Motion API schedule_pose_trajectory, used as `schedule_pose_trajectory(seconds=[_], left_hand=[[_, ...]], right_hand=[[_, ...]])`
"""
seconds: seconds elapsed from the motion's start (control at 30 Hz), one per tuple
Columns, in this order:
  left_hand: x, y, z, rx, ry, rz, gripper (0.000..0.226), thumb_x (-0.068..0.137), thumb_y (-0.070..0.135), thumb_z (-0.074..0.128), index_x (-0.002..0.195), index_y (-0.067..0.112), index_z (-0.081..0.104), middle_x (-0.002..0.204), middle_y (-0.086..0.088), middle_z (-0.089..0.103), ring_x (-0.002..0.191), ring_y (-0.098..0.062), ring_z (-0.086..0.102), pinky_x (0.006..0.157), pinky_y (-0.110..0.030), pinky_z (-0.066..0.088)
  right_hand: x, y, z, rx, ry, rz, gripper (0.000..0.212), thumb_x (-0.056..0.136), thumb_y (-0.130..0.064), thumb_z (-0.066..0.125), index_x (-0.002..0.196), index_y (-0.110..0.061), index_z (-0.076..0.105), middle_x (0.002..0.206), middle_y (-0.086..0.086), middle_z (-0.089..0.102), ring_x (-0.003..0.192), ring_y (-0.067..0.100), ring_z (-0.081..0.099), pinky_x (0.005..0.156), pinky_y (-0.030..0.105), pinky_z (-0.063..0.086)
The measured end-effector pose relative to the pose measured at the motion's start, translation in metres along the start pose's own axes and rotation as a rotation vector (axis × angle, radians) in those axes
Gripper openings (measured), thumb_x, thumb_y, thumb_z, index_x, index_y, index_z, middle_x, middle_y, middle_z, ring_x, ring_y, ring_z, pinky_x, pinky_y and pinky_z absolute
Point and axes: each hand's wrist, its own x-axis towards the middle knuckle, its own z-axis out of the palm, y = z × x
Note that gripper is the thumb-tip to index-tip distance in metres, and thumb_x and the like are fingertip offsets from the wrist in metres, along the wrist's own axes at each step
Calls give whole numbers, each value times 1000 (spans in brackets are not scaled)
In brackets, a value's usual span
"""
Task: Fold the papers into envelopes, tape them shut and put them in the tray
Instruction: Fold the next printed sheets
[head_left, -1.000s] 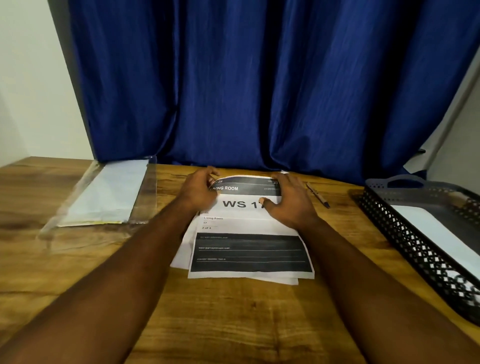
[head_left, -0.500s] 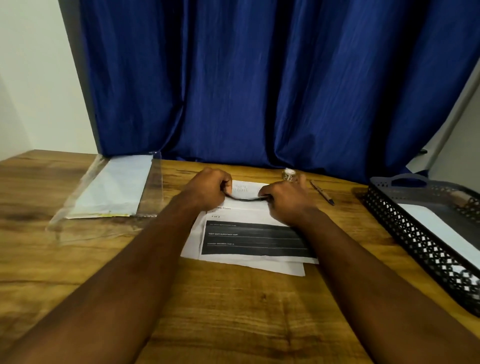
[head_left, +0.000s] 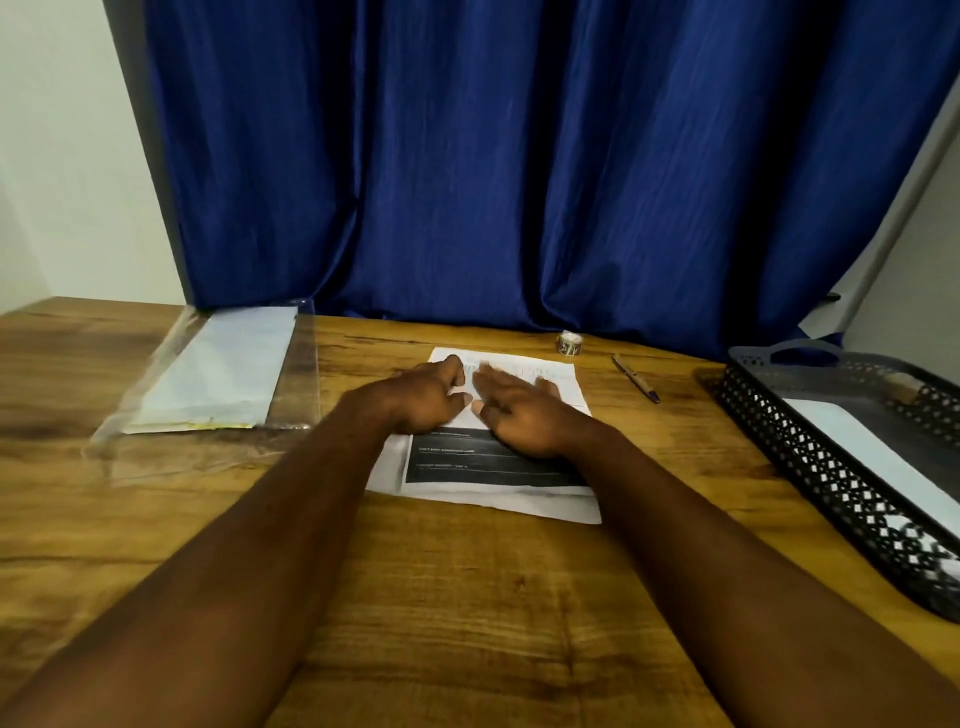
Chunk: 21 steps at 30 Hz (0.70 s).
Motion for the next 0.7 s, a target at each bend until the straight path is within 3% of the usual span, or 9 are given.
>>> schedule_pose_trajectory(seconds=[0.1, 0.33, 0.43, 0.7], left_hand=[[2, -3, 1, 2, 1, -9, 23, 102, 51, 52, 118, 36, 45, 146, -3, 52, 127, -23, 52, 106, -52, 46], [2, -8, -3, -48, -3, -11, 26, 101, 52, 56, 120, 36, 48, 148, 0, 50, 129, -20, 50, 109, -48, 45], [1, -7, -5, -73, 28, -3, 27, 102, 43, 60, 123, 29, 49, 142, 0, 51, 126, -19, 49, 107, -43, 44], [-3, -9, -11, -79, 65, -6, 48, 96, 45, 69, 131, 44, 38, 151, 0, 45, 134, -24, 44, 112, -50, 40]], right_hand=[[6, 3, 1, -36, -68, 115, 64, 114, -51, 20, 171, -25, 6, 178, -5, -4, 163, 12, -5, 129, 57, -10], [-5, 59, -15, -51, -58, 402, 83, 103, -75, 12, 170, -28, -2, 177, -5, -11, 164, 20, -11, 125, 67, -13], [-9, 67, -17, -67, -66, 397, 86, 101, -78, 11, 170, -29, -3, 177, -6, -12, 163, 20, -12, 125, 67, -9], [-9, 66, -7, -59, 60, 373, 81, 104, -75, 20, 170, -29, 12, 178, -1, 4, 164, 28, -1, 125, 66, -2]])
